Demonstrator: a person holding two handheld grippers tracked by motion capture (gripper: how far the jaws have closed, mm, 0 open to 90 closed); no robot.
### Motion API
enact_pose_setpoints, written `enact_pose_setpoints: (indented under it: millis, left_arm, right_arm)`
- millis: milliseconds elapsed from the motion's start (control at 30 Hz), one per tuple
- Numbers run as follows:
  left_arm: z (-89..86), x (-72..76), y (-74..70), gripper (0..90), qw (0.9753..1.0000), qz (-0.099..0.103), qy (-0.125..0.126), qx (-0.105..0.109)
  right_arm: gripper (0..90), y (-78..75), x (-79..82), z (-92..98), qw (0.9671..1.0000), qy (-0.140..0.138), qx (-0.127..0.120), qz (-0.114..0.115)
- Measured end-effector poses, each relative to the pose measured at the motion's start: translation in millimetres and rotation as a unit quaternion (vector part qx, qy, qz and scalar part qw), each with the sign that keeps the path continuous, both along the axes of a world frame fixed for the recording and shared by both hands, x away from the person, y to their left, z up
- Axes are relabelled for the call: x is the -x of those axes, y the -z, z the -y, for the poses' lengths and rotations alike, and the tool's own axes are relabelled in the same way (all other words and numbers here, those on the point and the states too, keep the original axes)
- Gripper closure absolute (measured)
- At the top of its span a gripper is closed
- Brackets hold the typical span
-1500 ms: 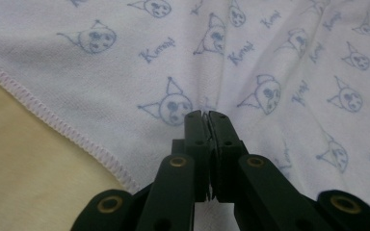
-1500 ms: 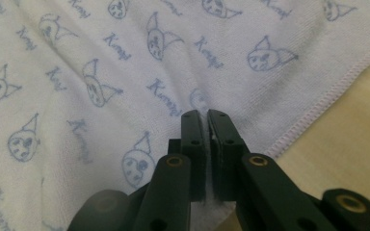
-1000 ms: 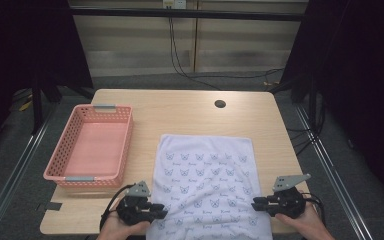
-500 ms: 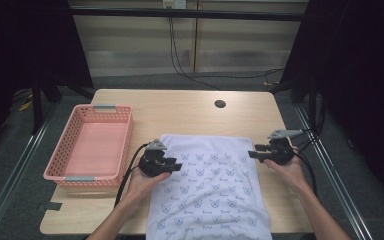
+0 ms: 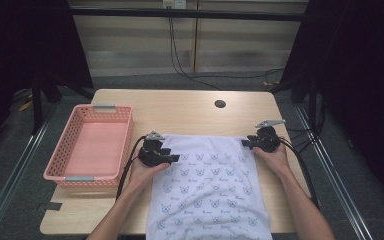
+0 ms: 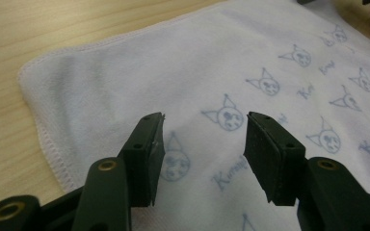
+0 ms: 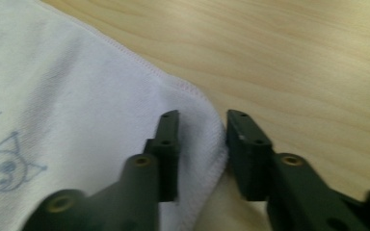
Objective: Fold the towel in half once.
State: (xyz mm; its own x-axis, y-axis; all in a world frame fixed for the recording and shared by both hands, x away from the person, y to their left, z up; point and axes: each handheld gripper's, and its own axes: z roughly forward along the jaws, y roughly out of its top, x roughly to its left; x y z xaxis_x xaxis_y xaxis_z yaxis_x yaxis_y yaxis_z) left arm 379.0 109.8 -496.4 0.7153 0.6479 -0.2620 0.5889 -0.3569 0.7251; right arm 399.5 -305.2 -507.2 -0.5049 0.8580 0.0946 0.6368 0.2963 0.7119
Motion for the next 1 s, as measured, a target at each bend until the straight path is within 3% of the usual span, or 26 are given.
enact_pose_setpoints:
  millis: [67, 133, 300, 367, 467, 700, 800, 1000]
  left_arm:
    - [0.5, -0.8, 0.5, 48.2, 1.0000, 0.003, -0.002, 0.000]
    - [0.4, -1.7, 0.0, 47.8, 1.0000, 0.006, -0.003, 0.001]
    - [-1.8, -6.6, 4.0, 45.7, 1.0000, -0.001, -0.004, 0.001]
    - [-3.2, -8.4, 5.4, 45.6, 0.9999, 0.002, -0.015, 0.003]
    - [-3.1, -13.4, 4.8, 46.2, 0.9997, 0.005, -0.023, -0.004]
    - [-4.1, -31.4, 7.7, 46.5, 0.9985, 0.017, -0.051, 0.002]
    - [-6.3, -37.6, 11.6, 46.3, 0.9981, 0.011, -0.059, -0.012]
    - [-7.1, -46.1, 15.0, 53.0, 0.9971, 0.017, -0.074, 0.001]
  right_arm:
    - [83.2, -0.3, 3.0, -1.5, 1.0000, -0.008, -0.002, -0.002]
    - [86.0, -0.9, 6.1, -2.1, 0.9999, -0.014, -0.004, -0.001]
    - [86.8, -5.2, 14.3, 6.9, 0.9998, -0.014, 0.004, -0.014]
    - [86.7, -4.4, 19.6, 15.1, 0.9998, -0.006, 0.004, -0.019]
    - [86.7, -2.9, 26.7, 23.7, 0.9999, -0.005, -0.006, -0.015]
    - [86.7, -1.4, 25.9, 25.4, 0.9998, -0.005, -0.015, -0.015]
    - [86.6, -1.1, 25.0, 25.0, 0.9998, -0.005, -0.017, -0.014]
    - [86.6, -1.2, 25.6, 24.6, 0.9997, -0.004, -0.020, -0.015]
